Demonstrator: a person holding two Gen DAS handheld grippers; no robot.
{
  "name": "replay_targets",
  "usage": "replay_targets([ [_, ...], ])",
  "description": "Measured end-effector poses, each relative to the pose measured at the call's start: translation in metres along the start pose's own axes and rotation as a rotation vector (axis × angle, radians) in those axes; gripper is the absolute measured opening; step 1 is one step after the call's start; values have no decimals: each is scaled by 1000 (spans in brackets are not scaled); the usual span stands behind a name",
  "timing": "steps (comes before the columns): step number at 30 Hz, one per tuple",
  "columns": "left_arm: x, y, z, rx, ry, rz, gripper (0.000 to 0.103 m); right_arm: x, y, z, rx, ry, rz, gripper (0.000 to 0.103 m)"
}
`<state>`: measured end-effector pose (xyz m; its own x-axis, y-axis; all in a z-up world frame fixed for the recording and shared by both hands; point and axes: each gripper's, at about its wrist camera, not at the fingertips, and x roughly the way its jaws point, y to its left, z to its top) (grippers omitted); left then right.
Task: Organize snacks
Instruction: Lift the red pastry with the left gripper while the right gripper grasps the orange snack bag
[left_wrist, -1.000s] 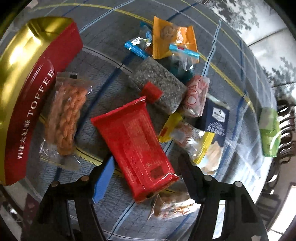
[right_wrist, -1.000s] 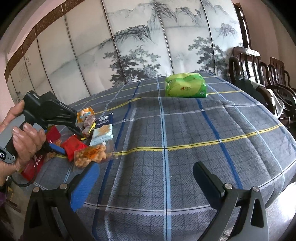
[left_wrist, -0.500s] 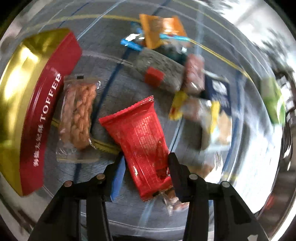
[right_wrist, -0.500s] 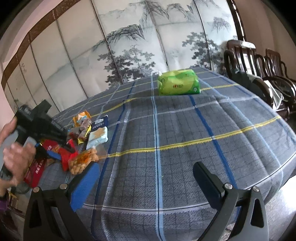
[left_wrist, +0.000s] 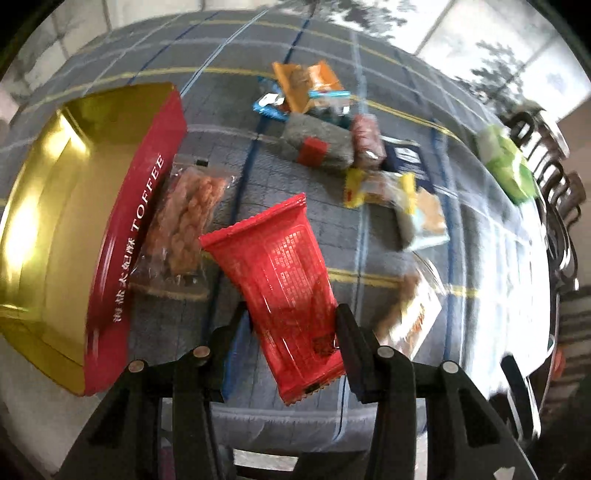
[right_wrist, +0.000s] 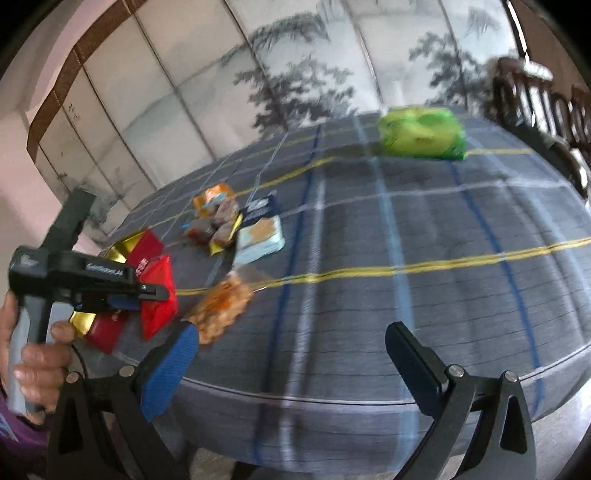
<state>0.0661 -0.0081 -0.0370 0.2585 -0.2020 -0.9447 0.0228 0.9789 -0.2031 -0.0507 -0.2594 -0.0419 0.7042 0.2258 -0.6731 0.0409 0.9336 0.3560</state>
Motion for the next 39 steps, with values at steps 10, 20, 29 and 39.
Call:
replay_targets([
  [10, -23, 13, -23, 30, -36, -10, 41, 34, 34, 11, 29, 85, 30, 103],
  [20, -45, 20, -36, 52, -71, -17, 42, 76, 57, 21, 46, 167, -74, 103],
  [29, -52, 26, -40, 63, -118, 25, 42, 104, 75, 20, -39, 175, -169, 102],
  [39, -53, 25, -41, 89, -141, 53, 42, 103, 78, 16, -235, 134, -269, 43],
])
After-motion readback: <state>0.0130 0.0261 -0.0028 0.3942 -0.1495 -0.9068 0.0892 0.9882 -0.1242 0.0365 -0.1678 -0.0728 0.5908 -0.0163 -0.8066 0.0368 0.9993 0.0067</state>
